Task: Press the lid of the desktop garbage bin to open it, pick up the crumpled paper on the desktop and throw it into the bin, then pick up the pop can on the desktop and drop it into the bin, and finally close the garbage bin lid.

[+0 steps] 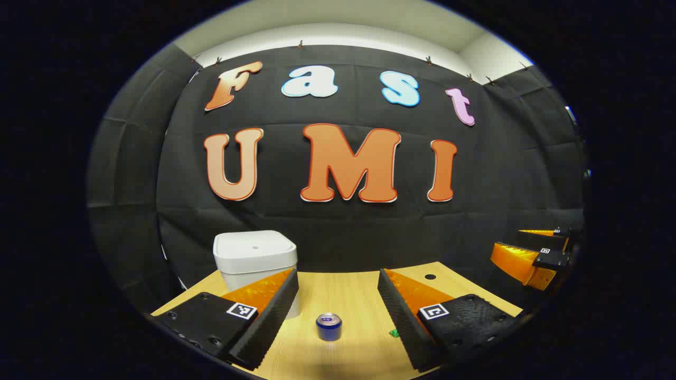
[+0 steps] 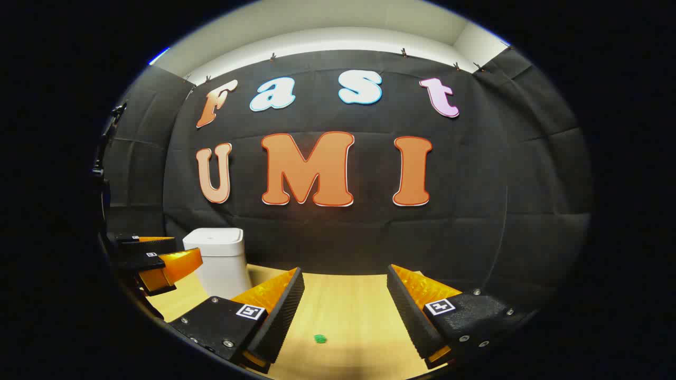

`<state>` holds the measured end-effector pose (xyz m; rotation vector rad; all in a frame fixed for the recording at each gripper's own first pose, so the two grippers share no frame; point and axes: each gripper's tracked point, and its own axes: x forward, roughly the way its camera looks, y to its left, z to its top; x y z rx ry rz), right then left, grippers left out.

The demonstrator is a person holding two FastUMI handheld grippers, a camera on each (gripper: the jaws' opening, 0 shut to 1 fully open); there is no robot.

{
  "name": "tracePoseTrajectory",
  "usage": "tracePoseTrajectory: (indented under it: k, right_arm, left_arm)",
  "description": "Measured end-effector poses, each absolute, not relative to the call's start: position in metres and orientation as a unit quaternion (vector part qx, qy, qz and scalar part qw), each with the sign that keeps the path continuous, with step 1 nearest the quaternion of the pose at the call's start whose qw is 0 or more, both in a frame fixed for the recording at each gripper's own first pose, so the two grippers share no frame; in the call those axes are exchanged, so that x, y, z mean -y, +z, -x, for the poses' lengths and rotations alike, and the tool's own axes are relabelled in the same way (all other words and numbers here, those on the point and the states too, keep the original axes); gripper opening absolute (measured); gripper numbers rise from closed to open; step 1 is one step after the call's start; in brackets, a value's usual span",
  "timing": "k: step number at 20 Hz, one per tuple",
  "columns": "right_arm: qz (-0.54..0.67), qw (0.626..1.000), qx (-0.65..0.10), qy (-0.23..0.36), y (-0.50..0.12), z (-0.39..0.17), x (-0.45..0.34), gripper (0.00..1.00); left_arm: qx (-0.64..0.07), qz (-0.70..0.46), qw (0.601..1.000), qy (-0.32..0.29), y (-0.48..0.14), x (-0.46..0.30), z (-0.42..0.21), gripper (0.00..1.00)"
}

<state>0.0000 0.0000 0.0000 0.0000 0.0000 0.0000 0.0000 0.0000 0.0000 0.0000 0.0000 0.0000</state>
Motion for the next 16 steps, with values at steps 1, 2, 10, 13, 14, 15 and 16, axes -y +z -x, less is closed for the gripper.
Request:
tracePoseTrajectory:
  k: [1,2,10,13,14,15,16]
  right_arm:
    - [-0.007,1.0,-0.001,0.0,0.001,-0.002,-0.011,0.94]
    - [-0.013,1.0,-0.001,0.005,0.005,-0.004,-0.021,0.94]
    - [-0.02,0.999,-0.017,0.046,0.011,-0.028,-0.048,0.94]
    - [-0.023,0.998,-0.031,0.053,0.002,-0.032,-0.045,0.94]
    - [-0.021,0.998,-0.029,0.055,0.003,-0.032,-0.043,0.94]
    - [-0.02,0.998,-0.027,0.055,0.004,-0.033,-0.04,0.94]
    - [-0.021,0.998,-0.028,0.057,0.003,-0.035,-0.039,0.94]
  left_arm:
    - [0.002,0.01,1.0,-0.004,0.003,-0.01,-0.003,0.95]
    - [0.004,0.016,1.0,-0.003,0.006,-0.02,-0.005,0.95]
    - [0.038,0.024,0.998,0.038,0.029,-0.049,-0.016,0.94]
    - [0.033,0.019,0.999,0.038,0.024,-0.043,-0.016,0.94]
    - [0.03,0.02,0.999,0.034,0.022,-0.04,-0.017,0.94]
    - [0.026,0.02,0.999,0.034,0.019,-0.04,-0.019,0.95]
    - [0.024,0.018,0.999,0.036,0.019,-0.041,-0.021,0.94]
